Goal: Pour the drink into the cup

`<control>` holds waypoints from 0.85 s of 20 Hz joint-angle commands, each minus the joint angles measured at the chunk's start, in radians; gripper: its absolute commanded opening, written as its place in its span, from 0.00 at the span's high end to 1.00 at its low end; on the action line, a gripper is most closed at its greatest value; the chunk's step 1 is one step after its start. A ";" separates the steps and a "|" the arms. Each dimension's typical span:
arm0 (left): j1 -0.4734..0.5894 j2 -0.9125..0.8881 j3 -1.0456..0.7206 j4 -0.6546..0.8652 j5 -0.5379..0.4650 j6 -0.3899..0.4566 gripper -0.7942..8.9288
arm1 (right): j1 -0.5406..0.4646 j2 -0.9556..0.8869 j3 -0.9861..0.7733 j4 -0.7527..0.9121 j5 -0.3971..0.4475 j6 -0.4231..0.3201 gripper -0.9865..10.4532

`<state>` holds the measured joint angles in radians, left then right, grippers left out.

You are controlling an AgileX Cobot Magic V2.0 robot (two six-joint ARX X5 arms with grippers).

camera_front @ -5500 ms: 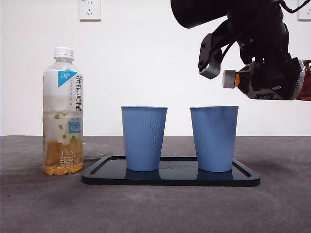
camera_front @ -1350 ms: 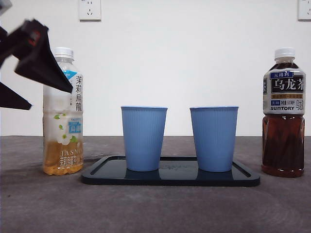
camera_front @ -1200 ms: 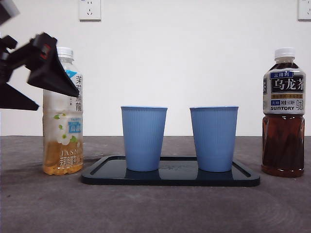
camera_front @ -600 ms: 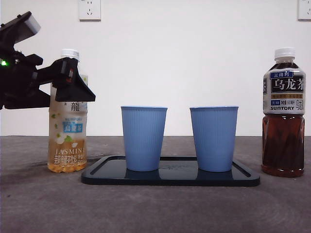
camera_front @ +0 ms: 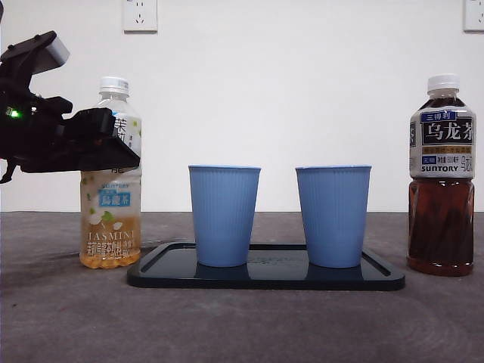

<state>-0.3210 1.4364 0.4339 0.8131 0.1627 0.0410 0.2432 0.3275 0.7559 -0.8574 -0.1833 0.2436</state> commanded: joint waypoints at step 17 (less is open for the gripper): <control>-0.256 -0.163 0.600 -1.349 -0.443 0.240 0.70 | 0.005 0.002 0.011 0.004 0.001 0.006 0.47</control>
<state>-0.5713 1.2724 0.9977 -0.5709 -0.2687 0.2295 0.2432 0.3275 0.7559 -0.8574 -0.1833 0.2436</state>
